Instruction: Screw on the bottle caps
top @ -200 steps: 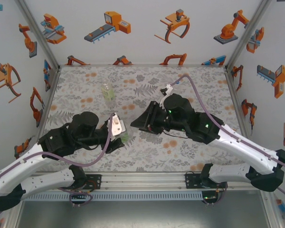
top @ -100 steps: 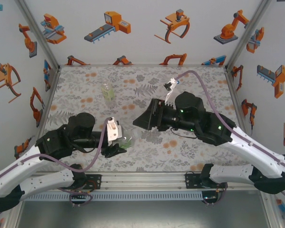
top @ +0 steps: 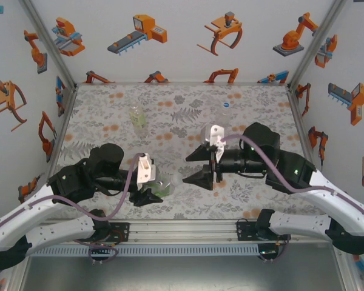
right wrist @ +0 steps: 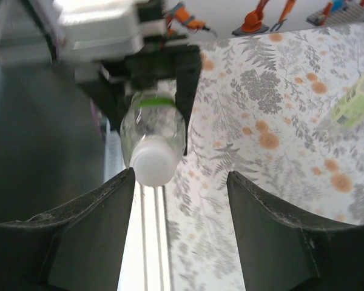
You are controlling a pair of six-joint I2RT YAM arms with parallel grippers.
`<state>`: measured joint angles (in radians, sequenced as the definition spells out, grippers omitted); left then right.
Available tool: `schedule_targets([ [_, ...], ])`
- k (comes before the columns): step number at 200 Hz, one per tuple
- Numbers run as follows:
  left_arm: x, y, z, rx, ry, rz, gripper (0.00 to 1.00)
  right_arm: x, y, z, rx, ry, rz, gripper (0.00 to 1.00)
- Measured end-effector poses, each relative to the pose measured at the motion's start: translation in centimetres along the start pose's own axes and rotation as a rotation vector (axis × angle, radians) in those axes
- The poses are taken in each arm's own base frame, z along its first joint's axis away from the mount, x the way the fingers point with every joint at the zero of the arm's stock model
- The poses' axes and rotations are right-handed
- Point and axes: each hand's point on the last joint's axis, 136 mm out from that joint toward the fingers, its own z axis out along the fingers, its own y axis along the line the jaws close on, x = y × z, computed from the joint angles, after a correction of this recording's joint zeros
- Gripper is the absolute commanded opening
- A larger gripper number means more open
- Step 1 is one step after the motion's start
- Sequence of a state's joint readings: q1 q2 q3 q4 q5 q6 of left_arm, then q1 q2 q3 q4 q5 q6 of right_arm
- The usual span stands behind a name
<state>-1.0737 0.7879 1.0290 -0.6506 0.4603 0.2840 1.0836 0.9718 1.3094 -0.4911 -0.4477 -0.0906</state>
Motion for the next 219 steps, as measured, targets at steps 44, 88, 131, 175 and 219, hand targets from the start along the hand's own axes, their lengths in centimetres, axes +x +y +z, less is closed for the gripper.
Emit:
schedule_targets([
  [44,0.2,0.4,0.0,-0.024,0.009,-0.005,0.0,1.5,1.5,1.1,-0.12,0.043,-0.172,0.57],
  [88,0.3,0.4,0.1,-0.024,0.012,-0.016,0.0,1.7,1.7,1.9,-0.16,0.042,-0.213,0.49],
  [131,0.4,0.4,0.1,-0.022,0.016,-0.019,0.0,1.1,1.9,1.9,-0.173,0.013,-0.228,0.48],
  [175,0.5,0.4,0.1,-0.022,0.019,-0.02,0.0,1.4,1.8,2.5,-0.182,0.02,-0.222,0.43],
  [219,0.5,0.4,0.1,-0.025,0.02,-0.021,0.0,1.5,1.9,2.7,-0.193,0.024,-0.211,0.24],
])
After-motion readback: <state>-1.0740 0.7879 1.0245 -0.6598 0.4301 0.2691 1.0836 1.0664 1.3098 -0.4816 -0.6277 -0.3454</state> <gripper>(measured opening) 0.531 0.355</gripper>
